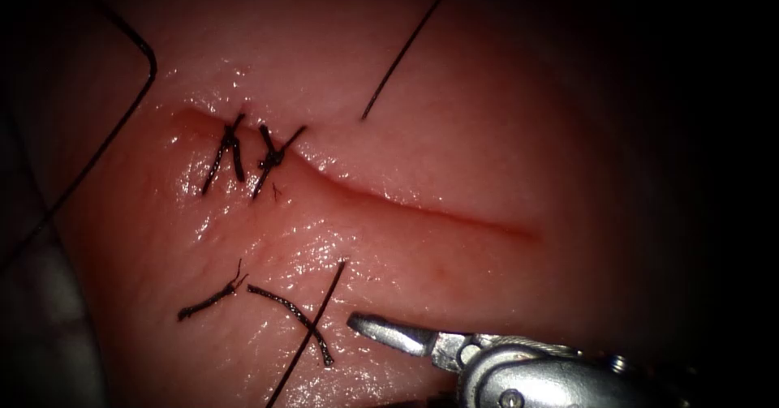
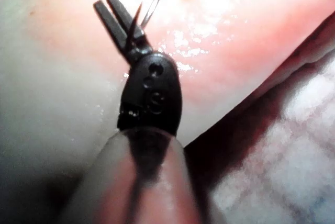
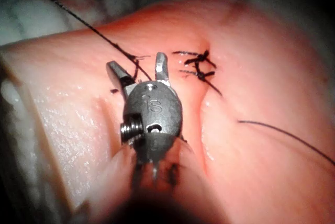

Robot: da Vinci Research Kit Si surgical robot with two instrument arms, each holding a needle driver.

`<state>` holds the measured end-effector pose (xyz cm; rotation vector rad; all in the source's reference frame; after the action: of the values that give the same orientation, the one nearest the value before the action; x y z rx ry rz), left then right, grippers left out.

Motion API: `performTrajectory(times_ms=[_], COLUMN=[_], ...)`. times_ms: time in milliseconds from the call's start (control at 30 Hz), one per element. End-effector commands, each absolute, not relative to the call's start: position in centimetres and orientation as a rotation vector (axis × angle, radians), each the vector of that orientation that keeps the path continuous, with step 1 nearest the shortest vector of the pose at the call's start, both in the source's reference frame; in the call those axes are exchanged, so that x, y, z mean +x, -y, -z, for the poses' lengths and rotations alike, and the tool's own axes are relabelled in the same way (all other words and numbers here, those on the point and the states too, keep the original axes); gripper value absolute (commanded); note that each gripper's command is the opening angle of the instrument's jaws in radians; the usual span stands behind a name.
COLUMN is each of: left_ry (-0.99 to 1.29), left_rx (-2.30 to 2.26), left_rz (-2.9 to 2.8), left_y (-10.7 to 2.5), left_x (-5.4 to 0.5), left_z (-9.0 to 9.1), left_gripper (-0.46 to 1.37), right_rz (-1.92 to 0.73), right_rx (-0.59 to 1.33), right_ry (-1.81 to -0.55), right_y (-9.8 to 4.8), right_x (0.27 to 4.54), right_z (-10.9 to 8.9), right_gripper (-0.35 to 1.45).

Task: Wound Closure
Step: Pull the string through the cut

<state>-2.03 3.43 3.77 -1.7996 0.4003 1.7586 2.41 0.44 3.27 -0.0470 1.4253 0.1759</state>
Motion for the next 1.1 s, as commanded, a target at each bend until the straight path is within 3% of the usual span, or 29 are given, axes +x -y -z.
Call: performTrajectory(times_ms=[33,633,767,833,867,900,933,1100], left_ry=[-0.397,-0.396,-0.394,-0.394,-0.394,-0.395,-0.395,-0.396], left_rx=[-1.801,-1.8,-1.803,-1.803,-1.803,-1.803,-1.803,-1.802], left_rz=[-1.758,-1.755,-1.755,-1.755,-1.755,-1.755,-1.755,-1.755], left_y=[-3.42,-3.39,-3.38,-3.38,-3.38,-3.38,-3.38,-3.37], left_x=[-2.03,-2.03,-2.03,-2.03,-2.03,-2.03,-2.03,-2.03], left_z=[-3.77,-3.78,-3.78,-3.78,-3.77,-3.77,-3.77,-3.77], left_gripper=[-0.35,-0.35,-0.35,-0.35,-0.35,-0.35,-0.35,-0.35], right_rz=[-0.177,-0.138,-0.129,-0.124,-0.114,-0.111,-0.105,-0.096], right_rx=[-0.055,-0.093,-0.095,-0.095,-0.089,-0.087,-0.082,-0.074], right_ry=[-1.414,-1.341,-1.335,-1.34,-1.355,-1.36,-1.365,-1.371], right_y=[-0.51,-0.72,-0.66,-0.64,-0.62,-0.61,-0.6,-0.59], right_x=[2.4,2.62,2.66,2.67,2.68,2.68,2.69,2.69], right_z=[-3.37,-3.89,-3.95,-3.97,-3.98,-3.98,-3.98,-3.99], right_gripper=[1.21,1.25,1.16,0.88,0.46,0.18,-0.35,-0.35])
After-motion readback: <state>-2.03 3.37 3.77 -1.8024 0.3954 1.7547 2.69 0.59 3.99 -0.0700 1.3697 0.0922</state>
